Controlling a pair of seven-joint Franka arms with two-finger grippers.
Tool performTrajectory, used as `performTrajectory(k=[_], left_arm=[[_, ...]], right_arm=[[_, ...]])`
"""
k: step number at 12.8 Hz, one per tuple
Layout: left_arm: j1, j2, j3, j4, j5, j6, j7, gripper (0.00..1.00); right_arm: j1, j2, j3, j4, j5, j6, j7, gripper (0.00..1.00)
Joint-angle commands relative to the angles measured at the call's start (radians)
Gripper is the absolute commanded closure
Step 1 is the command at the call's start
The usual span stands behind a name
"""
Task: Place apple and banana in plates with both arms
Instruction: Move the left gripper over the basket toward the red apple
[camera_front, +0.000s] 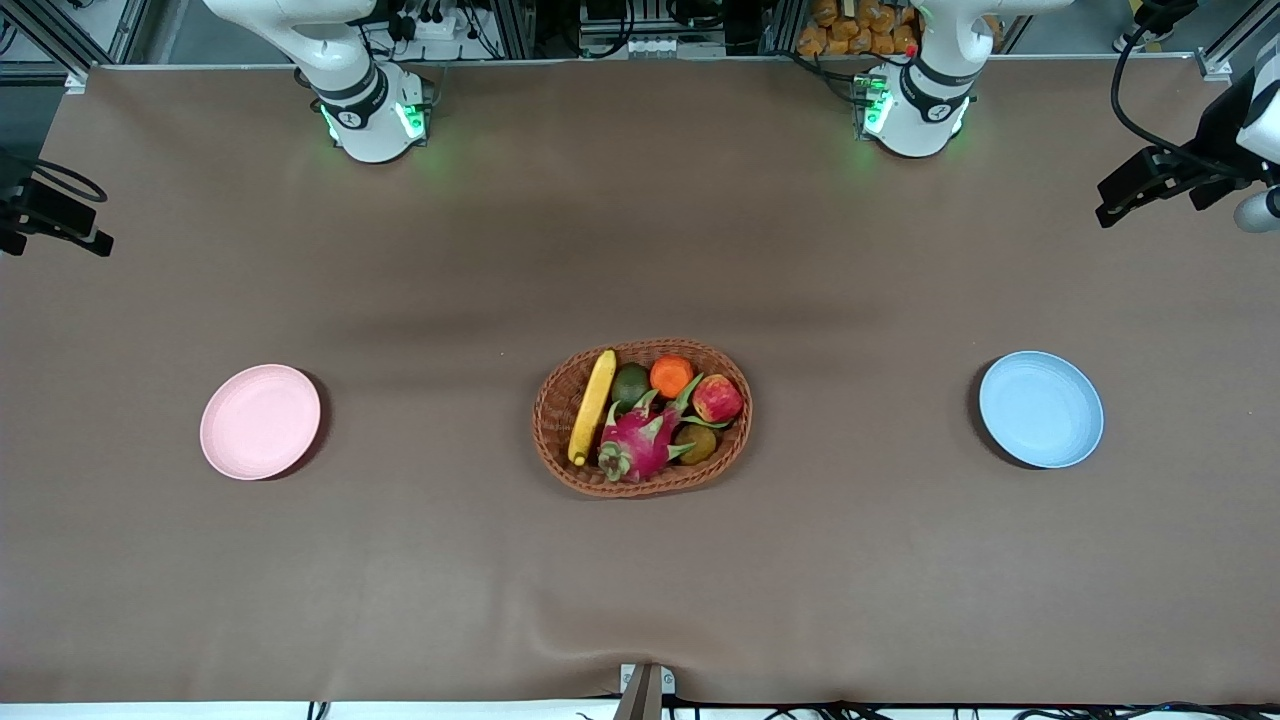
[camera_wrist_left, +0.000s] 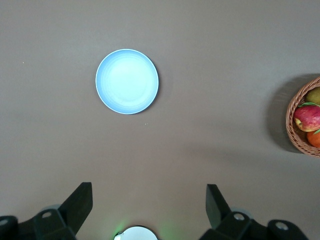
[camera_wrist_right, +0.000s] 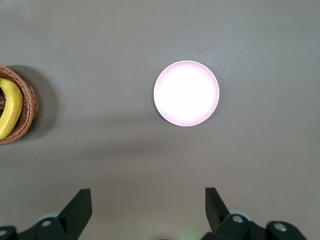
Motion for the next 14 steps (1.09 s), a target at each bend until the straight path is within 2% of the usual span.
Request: performTrajectory(k=[1,3,5,14], left_arm=[[0.008,-0.008,0.010,0.009,-0.003,-0.019,0.025,0.00],[0.008,-0.005,0.013,0.013,-0.020,-0.019,0.023,0.00],[0.012,0.054,0.018,0.079,-0.024,-0.019,0.026,0.00],[0.003,0.125,0.010,0.075,-0.135,0.023,0.004,0.00]], right_arm=[[-0.010,-0.001,0.003,0.005,0.008,-0.008,-0.014,0.00],[-0.010,-0.001,0.003,0.005,0.008,-0.008,-0.016,0.00],[-0.011,-0.001,0.003,0.006,0.006,-0.008,-0.016,0.00],[-0.011,0.000,0.003,0.006,0.006,-0.008,-0.036,0.00]])
